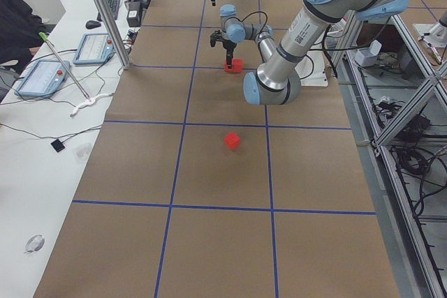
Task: Form red blocks into L shape at center
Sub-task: 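Move the held cube onto the placed cube's far side and push them together, then open the left gripper and move it toward the remaining red cube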
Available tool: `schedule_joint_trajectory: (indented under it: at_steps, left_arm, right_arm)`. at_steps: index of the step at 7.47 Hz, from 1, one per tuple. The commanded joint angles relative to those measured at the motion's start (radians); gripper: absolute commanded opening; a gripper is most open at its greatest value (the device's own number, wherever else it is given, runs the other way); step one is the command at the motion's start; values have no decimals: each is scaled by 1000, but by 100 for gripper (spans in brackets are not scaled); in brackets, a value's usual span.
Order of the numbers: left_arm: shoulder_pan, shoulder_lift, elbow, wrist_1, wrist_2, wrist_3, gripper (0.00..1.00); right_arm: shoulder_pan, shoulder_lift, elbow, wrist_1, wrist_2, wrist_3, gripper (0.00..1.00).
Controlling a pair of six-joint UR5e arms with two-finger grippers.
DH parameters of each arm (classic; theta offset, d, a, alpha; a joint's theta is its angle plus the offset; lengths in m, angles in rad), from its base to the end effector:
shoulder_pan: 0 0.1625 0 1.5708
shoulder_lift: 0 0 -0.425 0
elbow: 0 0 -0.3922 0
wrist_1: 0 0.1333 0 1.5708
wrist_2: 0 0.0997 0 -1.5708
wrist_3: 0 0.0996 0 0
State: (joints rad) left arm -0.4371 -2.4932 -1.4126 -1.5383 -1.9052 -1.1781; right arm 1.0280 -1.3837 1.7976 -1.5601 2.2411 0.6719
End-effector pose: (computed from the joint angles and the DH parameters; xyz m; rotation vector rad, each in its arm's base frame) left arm 0.6450 -0.4124 0.1512 -0.0001 0.7917 0.0803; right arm -0.2287 -0.5174 0.4524 -0.0412 -0.7744 -0.0197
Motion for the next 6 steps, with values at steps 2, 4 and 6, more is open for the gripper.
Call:
schedule_joint_trajectory:
  at_steps: [2,4,6]
  left_arm:
    - [-38,73,-286,200,-5,14,99]
    - [-98,408,-614,198,-26,126,100]
    - [-275,627,-684,178,-146,211,100]
  right_arm:
    - [1,0,3,0,0,0,100]
    - [1,-3,0,0,-1,0,100]
    - [0,8,-3,0,0,0,100]
